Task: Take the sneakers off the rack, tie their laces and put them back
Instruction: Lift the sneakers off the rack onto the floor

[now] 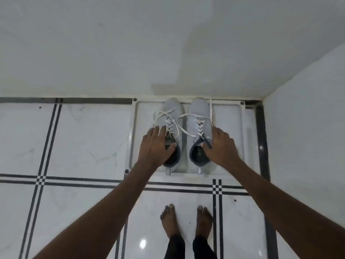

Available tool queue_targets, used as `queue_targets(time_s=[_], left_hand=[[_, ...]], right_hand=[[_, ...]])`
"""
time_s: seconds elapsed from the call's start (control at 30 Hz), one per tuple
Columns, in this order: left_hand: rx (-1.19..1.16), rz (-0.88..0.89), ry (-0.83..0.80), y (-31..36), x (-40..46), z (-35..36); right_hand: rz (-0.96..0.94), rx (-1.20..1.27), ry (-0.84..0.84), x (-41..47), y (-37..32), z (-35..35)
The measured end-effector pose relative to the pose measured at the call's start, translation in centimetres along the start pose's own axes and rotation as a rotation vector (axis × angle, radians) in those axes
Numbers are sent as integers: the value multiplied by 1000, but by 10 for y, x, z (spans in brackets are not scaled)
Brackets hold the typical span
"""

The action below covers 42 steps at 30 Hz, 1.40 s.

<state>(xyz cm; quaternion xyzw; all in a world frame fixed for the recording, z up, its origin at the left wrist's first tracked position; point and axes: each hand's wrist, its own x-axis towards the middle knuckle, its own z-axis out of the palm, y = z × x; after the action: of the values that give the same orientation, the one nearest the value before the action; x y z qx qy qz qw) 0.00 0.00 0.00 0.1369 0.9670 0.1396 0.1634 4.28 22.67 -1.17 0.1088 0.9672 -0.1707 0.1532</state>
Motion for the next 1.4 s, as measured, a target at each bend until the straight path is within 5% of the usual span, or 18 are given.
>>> queue_targets(time_s=[0.2,0.57,0.97,1.4], left_hand=[[-239,-206,-77,-21,3,49],[-239,-289,124,-13,-18,54],[-412,-279,241,-13,-171,43],[-486,-291,159,-87,-340,181]], right_hand=[[288,291,-92,-3,18,51],[269,330,-79,-19,4,51],[144,300,38,-158,-14,42],[231,276,-6,-315,-21,210]])
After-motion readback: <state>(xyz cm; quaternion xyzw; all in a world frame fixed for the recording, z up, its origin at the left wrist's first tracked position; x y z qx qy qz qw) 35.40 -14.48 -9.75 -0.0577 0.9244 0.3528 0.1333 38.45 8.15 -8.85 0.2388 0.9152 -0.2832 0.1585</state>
